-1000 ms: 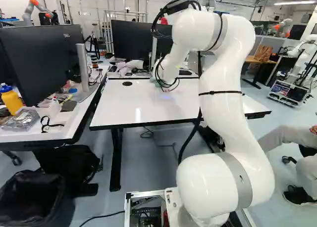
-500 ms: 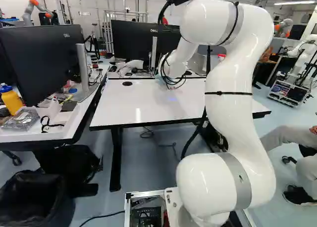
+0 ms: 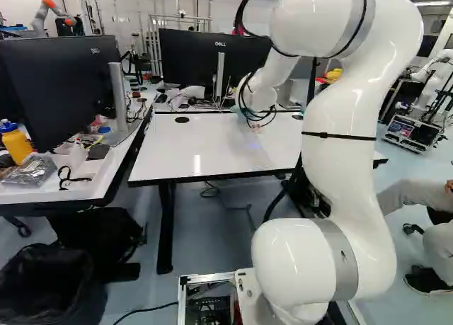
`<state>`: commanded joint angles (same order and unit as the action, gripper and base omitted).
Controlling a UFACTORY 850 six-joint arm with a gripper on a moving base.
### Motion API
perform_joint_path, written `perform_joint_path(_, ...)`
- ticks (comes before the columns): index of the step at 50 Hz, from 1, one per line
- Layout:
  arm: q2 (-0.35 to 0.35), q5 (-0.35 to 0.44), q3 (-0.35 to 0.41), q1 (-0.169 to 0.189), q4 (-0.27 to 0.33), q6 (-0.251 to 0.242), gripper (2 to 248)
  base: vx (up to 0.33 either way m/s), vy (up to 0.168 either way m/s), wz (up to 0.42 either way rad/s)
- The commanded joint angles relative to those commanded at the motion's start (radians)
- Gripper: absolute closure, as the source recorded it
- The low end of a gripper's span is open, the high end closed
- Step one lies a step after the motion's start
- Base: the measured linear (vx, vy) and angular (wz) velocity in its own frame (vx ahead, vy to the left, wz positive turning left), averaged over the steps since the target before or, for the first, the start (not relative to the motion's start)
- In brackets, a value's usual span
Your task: Clean the table with the green towel
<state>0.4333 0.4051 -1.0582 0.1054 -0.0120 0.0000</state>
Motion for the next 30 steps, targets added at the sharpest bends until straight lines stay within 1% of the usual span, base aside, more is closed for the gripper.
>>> perform_joint_path(19,-0.052,0.000,0.065,0.049,0.000,0.000,190,0.000,0.000,0.000)
perform_joint_path(30,-0.069,0.000,0.086,0.064,0.000,0.000,190,0.000,0.000,0.000)
